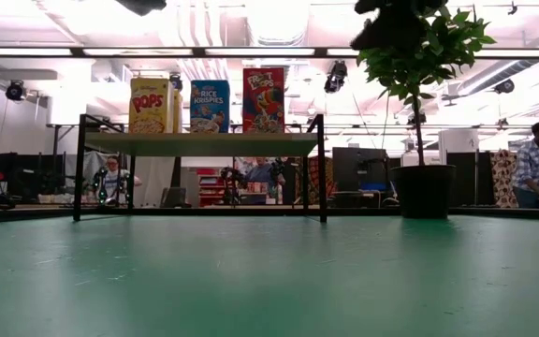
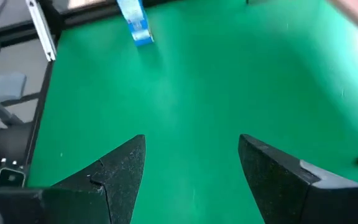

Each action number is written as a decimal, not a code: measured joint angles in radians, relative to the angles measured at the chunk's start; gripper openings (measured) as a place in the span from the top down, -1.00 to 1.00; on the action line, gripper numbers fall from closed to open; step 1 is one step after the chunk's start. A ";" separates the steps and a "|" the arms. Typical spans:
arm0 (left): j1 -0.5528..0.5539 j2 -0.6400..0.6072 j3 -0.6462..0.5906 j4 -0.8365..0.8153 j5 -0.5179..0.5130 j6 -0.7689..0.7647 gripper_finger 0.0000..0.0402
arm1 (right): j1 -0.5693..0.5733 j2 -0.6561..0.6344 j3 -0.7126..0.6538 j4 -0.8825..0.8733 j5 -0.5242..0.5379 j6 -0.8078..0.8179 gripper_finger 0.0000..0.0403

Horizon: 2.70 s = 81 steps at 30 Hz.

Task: Stack cereal on shelf
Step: Put the yellow cereal on the shelf

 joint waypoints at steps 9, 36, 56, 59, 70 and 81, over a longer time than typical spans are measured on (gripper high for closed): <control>-0.001 -0.134 -0.173 0.261 -0.002 0.021 1.00 | 0.008 0.000 0.050 -0.271 -0.133 0.293 -0.22; 0.000 -0.161 -0.186 0.347 -0.004 0.003 1.00 | 0.461 0.171 0.222 -0.835 -0.322 0.621 -0.10; 0.000 -0.161 -0.186 0.351 -0.004 0.052 1.00 | 0.467 0.178 0.222 -0.905 -0.284 0.628 -0.10; 0.000 -0.161 -0.186 0.351 -0.004 0.052 1.00 | 0.467 0.178 0.222 -0.908 -0.253 0.618 -0.10; 0.000 -0.161 -0.186 0.351 -0.004 0.055 1.00 | 0.474 0.234 0.221 -0.885 -0.262 0.596 -0.10; 0.000 -0.161 -0.186 0.351 -0.004 0.063 1.00 | 0.474 0.319 0.219 -0.881 -0.270 0.549 -0.07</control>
